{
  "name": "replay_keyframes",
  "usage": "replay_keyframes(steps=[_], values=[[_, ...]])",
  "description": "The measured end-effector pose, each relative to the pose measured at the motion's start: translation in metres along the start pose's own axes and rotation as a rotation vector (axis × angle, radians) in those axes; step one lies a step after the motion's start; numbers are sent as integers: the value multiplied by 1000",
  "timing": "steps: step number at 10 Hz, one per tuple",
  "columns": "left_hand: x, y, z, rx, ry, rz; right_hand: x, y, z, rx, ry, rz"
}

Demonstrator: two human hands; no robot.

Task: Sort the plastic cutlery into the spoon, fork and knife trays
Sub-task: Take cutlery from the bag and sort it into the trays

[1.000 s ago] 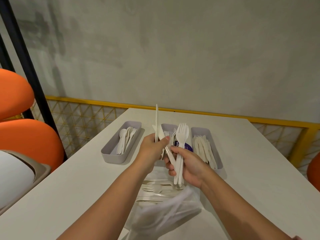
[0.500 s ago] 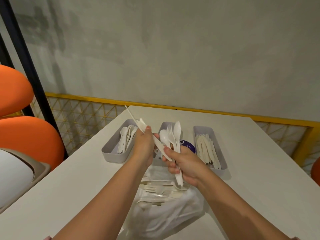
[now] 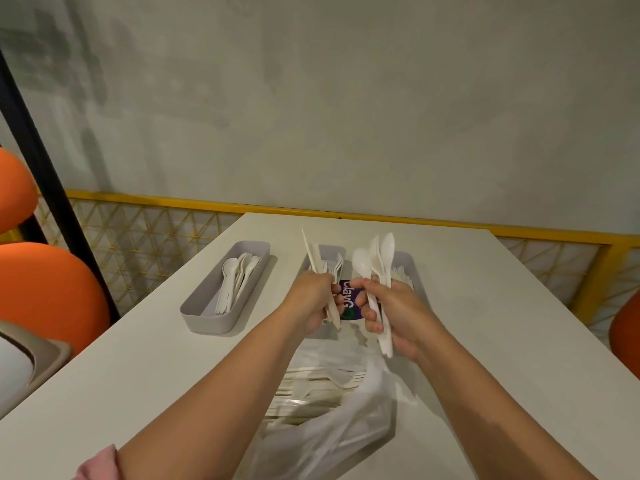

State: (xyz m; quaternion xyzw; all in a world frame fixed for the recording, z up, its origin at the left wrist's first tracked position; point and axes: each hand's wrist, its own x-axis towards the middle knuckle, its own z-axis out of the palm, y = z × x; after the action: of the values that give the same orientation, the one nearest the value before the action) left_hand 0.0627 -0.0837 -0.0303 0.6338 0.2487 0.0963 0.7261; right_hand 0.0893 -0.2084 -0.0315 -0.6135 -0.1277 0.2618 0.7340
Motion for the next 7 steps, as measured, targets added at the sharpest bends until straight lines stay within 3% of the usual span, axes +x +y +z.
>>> replay_keyframes(steps=[2,4,6,7], values=[[14,4,37,316,-88,-95,-1,-26,-34,57,53,-76],[23,1,78,503,-185,-36,2,-37,-55,140,74,-130],[26,-7,105,560,-242,49,5,-36,-56,153,82,-105],[16,-12,110,464,-258,14,5,-36,-55,152,71,-96]])
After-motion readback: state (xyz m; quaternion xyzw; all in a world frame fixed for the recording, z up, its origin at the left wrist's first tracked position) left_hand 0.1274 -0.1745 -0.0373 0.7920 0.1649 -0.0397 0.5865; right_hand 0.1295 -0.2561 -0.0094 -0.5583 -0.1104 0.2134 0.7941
